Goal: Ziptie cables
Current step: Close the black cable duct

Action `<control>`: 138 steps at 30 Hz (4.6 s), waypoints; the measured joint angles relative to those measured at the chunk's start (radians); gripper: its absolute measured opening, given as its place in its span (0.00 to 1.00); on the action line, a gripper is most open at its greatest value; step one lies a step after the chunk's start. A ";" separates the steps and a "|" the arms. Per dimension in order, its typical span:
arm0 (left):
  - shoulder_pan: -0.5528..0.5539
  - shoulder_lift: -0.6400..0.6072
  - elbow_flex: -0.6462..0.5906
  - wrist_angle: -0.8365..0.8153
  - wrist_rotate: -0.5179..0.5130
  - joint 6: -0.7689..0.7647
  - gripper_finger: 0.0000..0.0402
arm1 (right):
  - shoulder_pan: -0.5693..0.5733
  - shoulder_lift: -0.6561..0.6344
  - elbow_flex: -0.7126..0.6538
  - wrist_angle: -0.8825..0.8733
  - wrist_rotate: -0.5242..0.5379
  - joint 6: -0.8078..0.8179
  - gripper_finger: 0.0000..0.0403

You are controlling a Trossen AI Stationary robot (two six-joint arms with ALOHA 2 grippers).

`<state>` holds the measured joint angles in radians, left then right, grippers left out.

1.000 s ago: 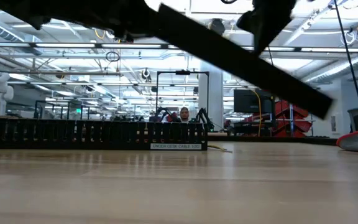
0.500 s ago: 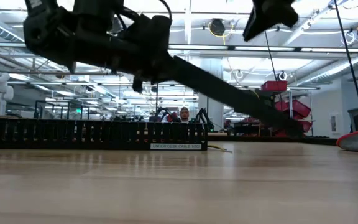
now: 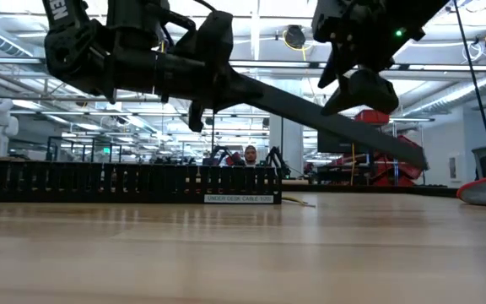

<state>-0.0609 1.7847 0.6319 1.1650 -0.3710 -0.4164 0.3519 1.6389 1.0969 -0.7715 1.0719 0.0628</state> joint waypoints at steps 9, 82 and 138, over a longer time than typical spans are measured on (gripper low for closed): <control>0.018 0.000 0.000 0.001 0.054 -0.058 0.00 | -0.064 0.000 0.001 0.045 -0.056 -0.048 0.84; 0.007 0.000 0.005 -0.057 0.098 0.344 0.03 | -0.325 -0.105 0.073 0.021 -0.451 -0.249 0.17; 0.174 -0.001 0.005 0.045 0.264 -0.215 0.00 | 0.058 0.083 -0.032 -0.206 0.173 0.693 0.06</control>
<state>0.1135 1.7840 0.6365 1.2100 -0.1066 -0.6316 0.4098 1.7217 1.0653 -0.9775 1.2450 0.7557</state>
